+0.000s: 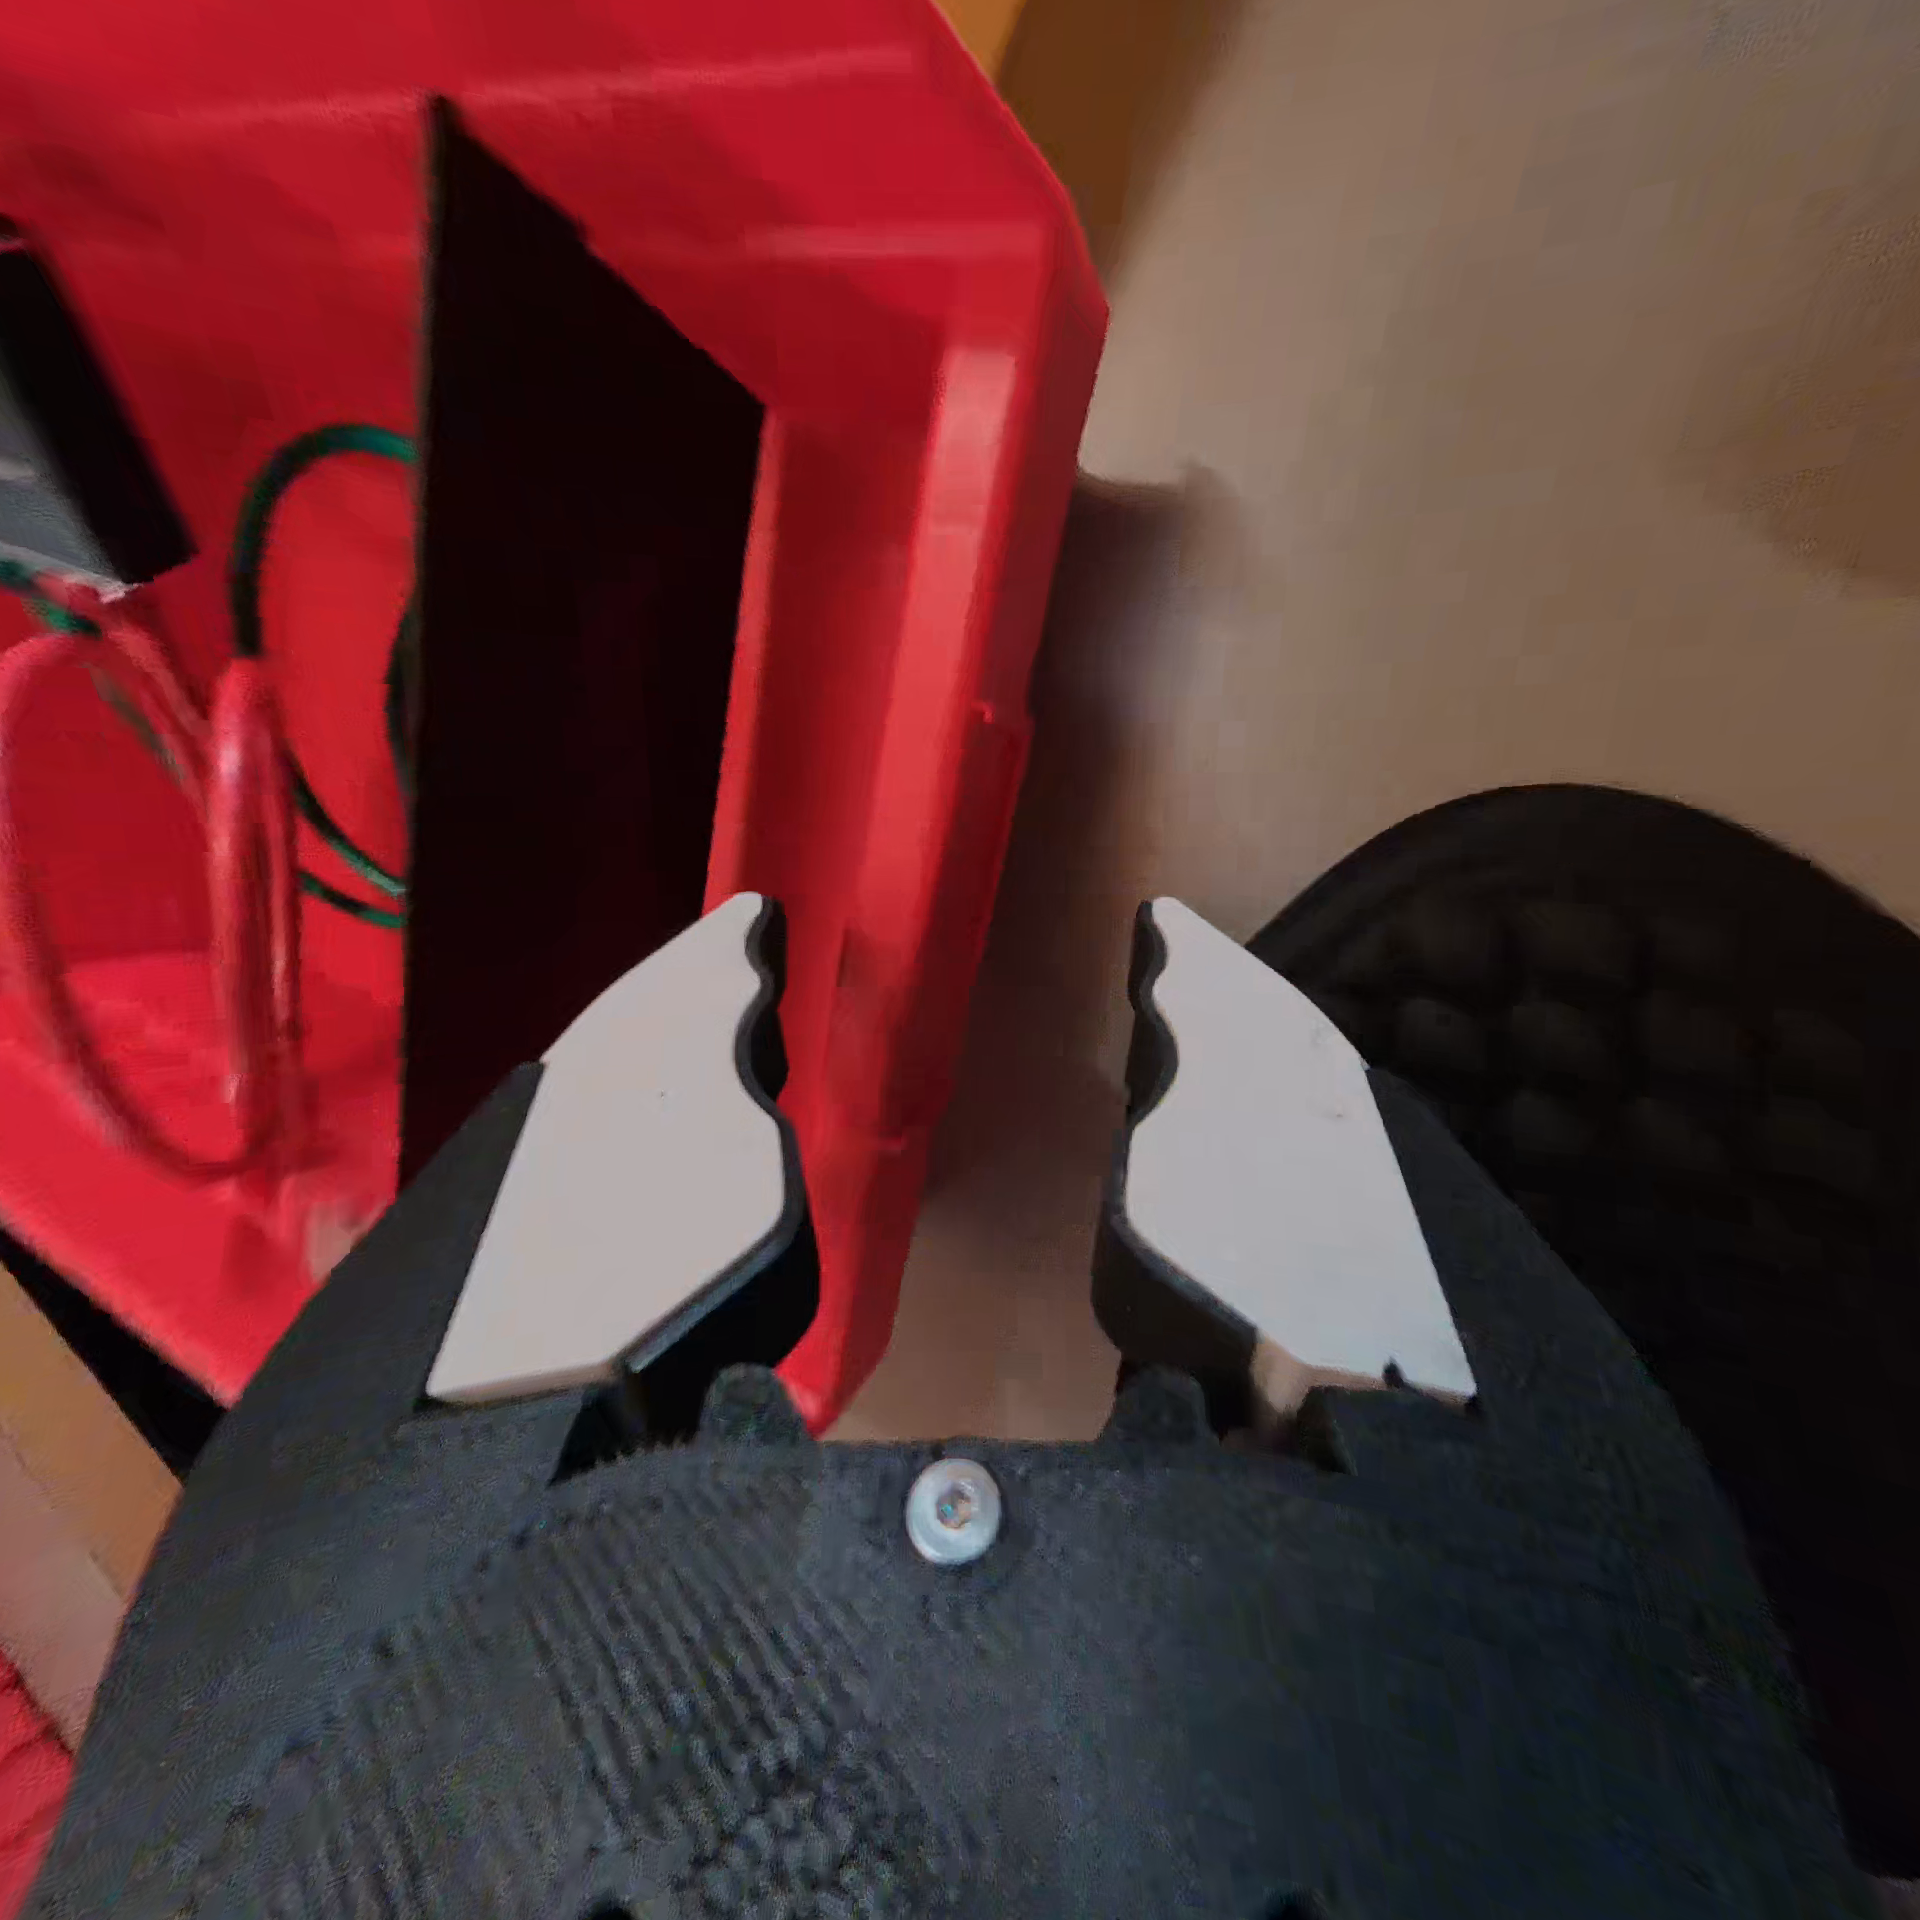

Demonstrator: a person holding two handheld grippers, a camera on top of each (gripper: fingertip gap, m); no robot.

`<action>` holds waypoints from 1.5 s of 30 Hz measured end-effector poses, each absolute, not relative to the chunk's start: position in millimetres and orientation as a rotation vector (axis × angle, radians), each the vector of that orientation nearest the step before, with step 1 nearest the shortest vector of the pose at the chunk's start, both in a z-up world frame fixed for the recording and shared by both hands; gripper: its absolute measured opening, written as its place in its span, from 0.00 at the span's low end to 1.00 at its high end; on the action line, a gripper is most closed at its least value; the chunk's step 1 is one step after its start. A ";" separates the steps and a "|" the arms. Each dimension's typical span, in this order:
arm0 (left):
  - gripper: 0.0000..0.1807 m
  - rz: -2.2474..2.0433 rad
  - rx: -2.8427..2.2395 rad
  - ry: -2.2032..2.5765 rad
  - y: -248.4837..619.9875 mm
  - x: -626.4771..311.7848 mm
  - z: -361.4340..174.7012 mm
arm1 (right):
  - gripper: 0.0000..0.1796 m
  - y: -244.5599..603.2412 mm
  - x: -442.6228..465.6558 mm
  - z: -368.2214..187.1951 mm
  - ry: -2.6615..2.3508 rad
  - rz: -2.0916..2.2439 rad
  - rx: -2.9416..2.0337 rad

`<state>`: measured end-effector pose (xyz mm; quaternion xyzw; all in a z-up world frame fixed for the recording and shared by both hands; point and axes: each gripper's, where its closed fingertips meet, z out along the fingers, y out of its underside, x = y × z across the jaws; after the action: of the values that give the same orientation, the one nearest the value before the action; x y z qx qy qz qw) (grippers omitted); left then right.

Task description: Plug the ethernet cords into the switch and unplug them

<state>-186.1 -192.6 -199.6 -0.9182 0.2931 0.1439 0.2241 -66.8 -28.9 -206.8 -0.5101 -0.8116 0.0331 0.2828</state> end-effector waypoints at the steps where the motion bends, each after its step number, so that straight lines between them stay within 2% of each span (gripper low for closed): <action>1: 0.34 0.392 -2.552 0.847 -188.5 -186.2 -207.3 | 0.24 -27.0 -66.1 -213.4 -2.193 0.084 -1.385; 2: 0.31 0.395 -2.560 0.872 -183.8 -187.5 -213.1 | 0.17 -31.6 -64.7 -217.5 -2.209 0.147 -1.416; 4: 0.19 0.418 -2.569 0.900 -176.4 -192.6 -220.9 | 0.17 -30.9 -59.1 -217.4 -2.196 0.175 -1.392; 5: 0.18 0.403 -2.567 0.913 -174.5 -191.8 -222.5 | 0.17 -31.2 -51.8 -217.1 -2.198 0.174 -1.390; 13: 0.17 0.392 -2.486 0.897 -167.6 -184.5 -220.7 | 0.16 -12.4 51.2 -215.0 -2.106 0.122 -1.422; 21: 0.18 0.394 -2.445 0.899 -158.4 -184.8 -219.7 | 0.16 64.3 143.4 -214.2 -2.090 -0.031 -1.385; 30: 0.17 0.391 -2.445 0.868 -134.1 -205.0 -219.5 | 0.17 157.2 161.8 -214.0 -2.100 -0.112 -1.406; 33: 0.18 0.384 -2.444 0.859 -126.1 -212.6 -219.3 | 0.17 167.7 162.2 -213.6 -2.093 -0.110 -1.420; 36: 0.18 0.348 -2.435 0.823 -122.3 -215.7 -217.3 | 0.22 159.8 159.3 -204.2 -2.035 -0.040 -1.433; 39: 0.22 0.237 -2.340 0.704 -118.6 -208.2 -192.0 | 0.26 125.5 142.9 -172.2 -1.852 0.317 -1.458; 45: 0.25 0.262 -2.080 0.397 -87.7 -237.9 -93.3 | 0.26 85.7 116.8 -118.9 -1.440 0.750 -1.353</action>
<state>-237.9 -87.7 -93.3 -0.8537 0.1630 0.1076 0.4827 116.8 85.7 -118.9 -0.5576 -0.5932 0.3090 0.4917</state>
